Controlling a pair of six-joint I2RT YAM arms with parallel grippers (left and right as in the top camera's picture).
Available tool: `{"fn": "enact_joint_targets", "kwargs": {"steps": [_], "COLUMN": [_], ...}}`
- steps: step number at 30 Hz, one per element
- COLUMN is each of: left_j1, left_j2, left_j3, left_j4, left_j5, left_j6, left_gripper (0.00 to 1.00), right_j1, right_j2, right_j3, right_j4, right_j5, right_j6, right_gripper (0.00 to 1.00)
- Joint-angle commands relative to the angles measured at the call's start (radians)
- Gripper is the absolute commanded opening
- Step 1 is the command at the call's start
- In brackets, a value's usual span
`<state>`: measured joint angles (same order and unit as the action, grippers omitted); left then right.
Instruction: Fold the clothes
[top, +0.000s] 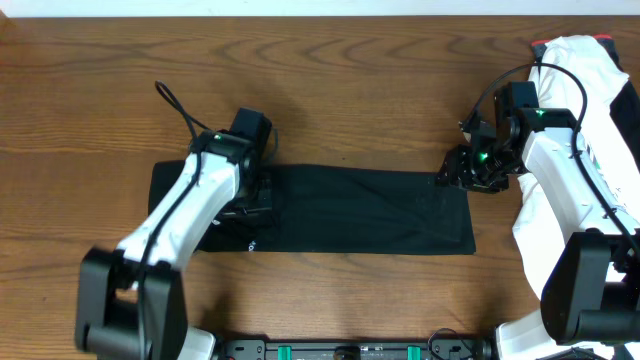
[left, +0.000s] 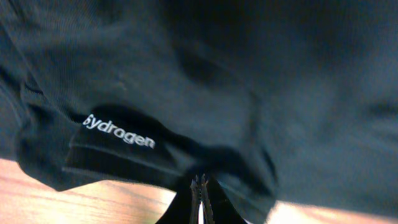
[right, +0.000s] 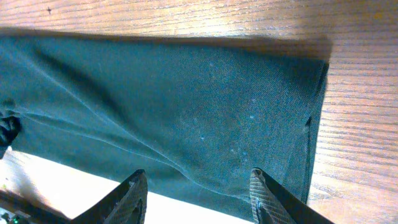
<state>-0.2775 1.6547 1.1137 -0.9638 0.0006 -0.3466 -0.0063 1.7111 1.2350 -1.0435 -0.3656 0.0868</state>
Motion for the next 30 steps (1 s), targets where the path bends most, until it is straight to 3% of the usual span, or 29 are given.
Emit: {"fn": "enact_joint_targets", "kwargs": {"steps": [1, 8, 14, 19, 25, 27, 30], "left_j1": [0.052, 0.140, 0.142, 0.142, 0.146, 0.146, 0.146], "left_j2": [0.086, 0.143, 0.133, 0.016, -0.168, -0.192, -0.182], "left_j3": [-0.027, -0.063, -0.063, -0.019, 0.006, 0.006, 0.002], "left_j4": [-0.003, -0.081, -0.198, -0.216, -0.082, -0.032, 0.003], "left_j5": [-0.047, -0.016, 0.043, 0.044, 0.039, 0.040, 0.040], "left_j6": [-0.132, -0.180, -0.075, -0.069, 0.015, 0.038, 0.048], "left_gripper": [0.06, 0.06, 0.06, 0.06, 0.06, 0.07, 0.07], "right_j1": [0.006, 0.006, 0.006, -0.016, -0.156, -0.206, -0.247], "right_j2": [0.001, 0.001, 0.001, 0.001, 0.001, 0.001, 0.002], "right_j3": [0.006, 0.006, 0.006, 0.006, 0.006, 0.006, 0.002], "right_j4": [-0.005, -0.007, -0.004, -0.004, -0.002, -0.009, -0.012], "right_j5": [0.003, 0.003, 0.003, 0.024, 0.018, 0.018, 0.018], "right_j6": [-0.014, -0.014, -0.014, -0.005, 0.008, 0.001, -0.026], "right_gripper": [0.52, 0.51, 0.51, 0.46, 0.63, 0.74, 0.80]}}
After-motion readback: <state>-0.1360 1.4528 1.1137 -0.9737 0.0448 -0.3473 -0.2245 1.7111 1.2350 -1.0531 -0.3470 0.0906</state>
